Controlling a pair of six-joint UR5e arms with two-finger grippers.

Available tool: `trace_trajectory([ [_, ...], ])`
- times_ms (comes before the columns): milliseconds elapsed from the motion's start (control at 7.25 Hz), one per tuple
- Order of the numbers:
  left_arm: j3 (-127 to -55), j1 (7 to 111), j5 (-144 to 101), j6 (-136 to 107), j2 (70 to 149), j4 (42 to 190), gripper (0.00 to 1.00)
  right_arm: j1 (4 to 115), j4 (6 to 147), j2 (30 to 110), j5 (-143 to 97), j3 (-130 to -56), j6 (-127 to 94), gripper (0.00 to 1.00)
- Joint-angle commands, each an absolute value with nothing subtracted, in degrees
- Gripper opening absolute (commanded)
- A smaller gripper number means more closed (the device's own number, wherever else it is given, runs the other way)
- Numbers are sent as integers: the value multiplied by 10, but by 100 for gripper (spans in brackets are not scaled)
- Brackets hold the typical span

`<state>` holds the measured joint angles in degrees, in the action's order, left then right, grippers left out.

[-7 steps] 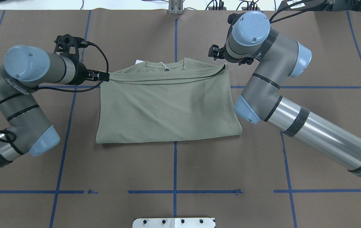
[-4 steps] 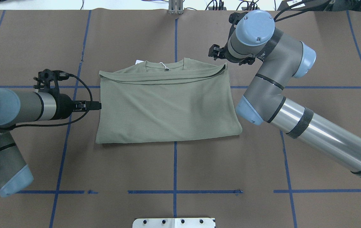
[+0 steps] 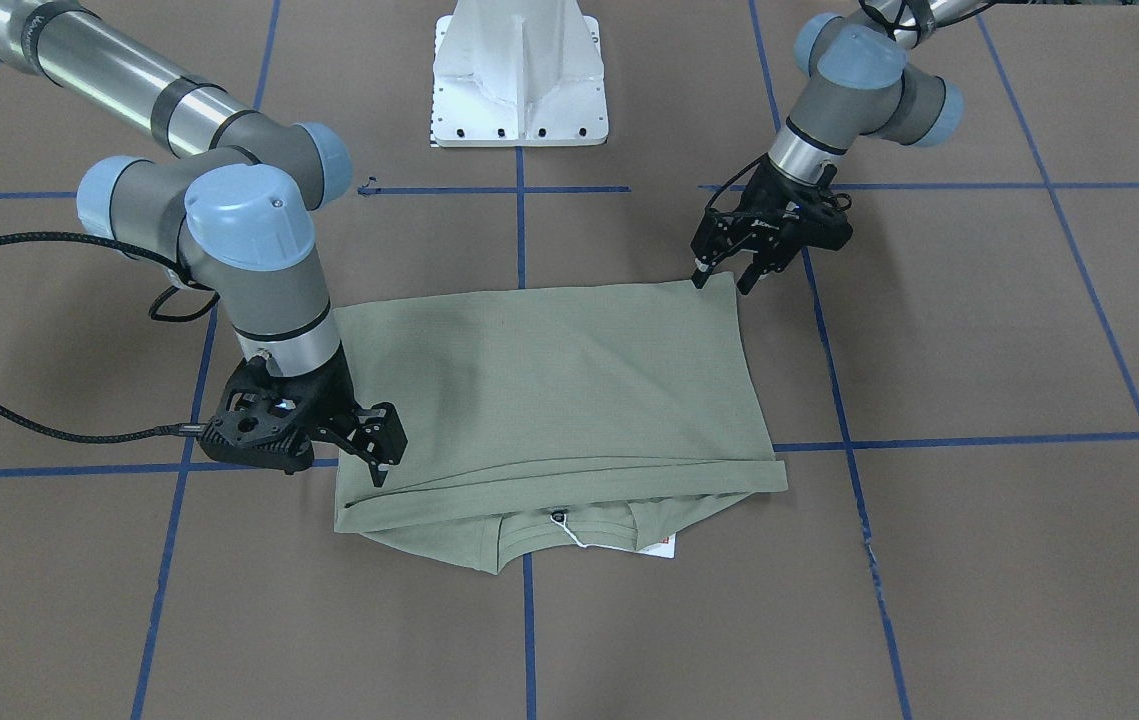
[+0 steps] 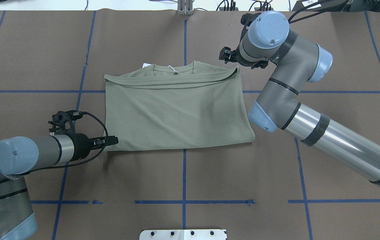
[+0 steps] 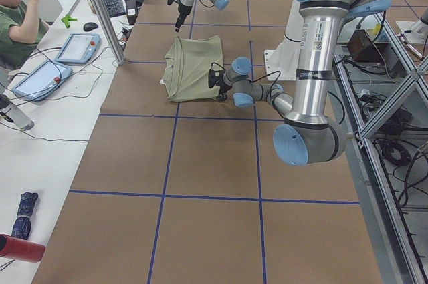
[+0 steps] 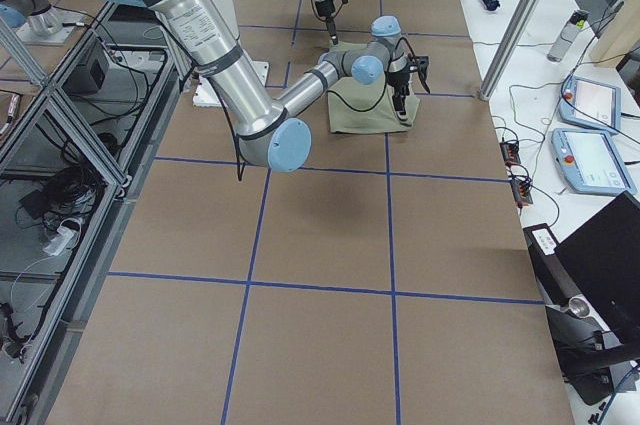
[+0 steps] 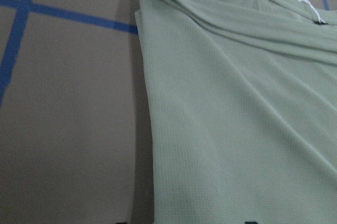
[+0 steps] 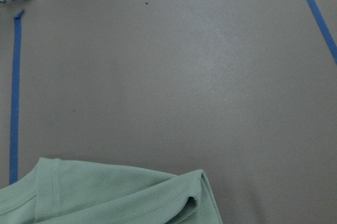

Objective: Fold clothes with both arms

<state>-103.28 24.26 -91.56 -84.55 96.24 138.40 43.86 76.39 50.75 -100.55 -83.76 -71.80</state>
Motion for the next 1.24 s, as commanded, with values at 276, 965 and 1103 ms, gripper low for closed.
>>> trace_trajectory([
  [276,-1028,236,-911,-853,961,1383,26,439,764,507,-1005,-838,-718,100],
  [965,-1046,257,-913,-790,917,1383,0,438,763,508,-1005,-837,-718,100],
  [1103,-1040,290,-913,-729,914,1382,0,438,763,510,-1005,-837,-717,100],
])
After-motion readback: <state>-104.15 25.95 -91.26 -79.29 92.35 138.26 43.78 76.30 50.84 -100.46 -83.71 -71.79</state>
